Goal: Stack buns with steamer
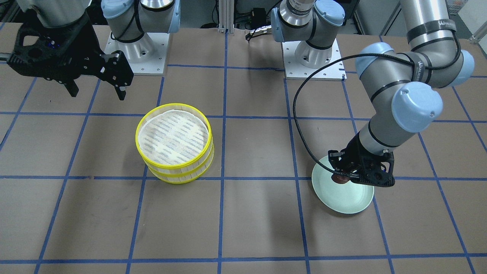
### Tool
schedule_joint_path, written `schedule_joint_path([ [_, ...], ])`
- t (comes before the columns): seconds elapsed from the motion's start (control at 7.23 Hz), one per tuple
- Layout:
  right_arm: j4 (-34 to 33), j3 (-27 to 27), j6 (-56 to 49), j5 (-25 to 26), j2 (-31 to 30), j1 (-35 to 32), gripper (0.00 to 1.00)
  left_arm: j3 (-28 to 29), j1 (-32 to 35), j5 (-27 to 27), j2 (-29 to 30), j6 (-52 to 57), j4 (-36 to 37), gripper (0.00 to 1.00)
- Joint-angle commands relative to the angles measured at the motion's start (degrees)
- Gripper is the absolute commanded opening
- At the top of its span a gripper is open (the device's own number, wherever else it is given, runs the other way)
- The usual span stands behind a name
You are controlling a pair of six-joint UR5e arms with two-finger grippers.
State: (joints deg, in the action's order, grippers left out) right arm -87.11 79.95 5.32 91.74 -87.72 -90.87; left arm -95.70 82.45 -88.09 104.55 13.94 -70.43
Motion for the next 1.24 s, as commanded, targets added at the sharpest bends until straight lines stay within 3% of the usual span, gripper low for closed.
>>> schedule_joint_path([
  [0.0, 2.20, -1.56, 2.59, 0.62, -0.34, 0.00, 1.00, 3.48, 3.23, 0.20, -6.88, -4.52, -8.88, 0.00],
  [0.14, 2.46, -1.12, 2.59, 0.63, -0.43, 0.00, 1.00, 5.42, 5.85, 0.29, -8.82, -8.45, -12.07, 0.00],
  [0.69, 2.03, -0.32, 2.24, 0.55, -0.35, 0.00, 1.00, 5.18, 22.26, 4.77, -7.88, -26.48, -9.64, 0.00],
  [1.11, 2.12, -0.32, 2.24, 0.63, -0.43, 0.00, 1.00, 1.24, 32.39, 7.12, -4.02, -29.67, 0.44, 0.00],
])
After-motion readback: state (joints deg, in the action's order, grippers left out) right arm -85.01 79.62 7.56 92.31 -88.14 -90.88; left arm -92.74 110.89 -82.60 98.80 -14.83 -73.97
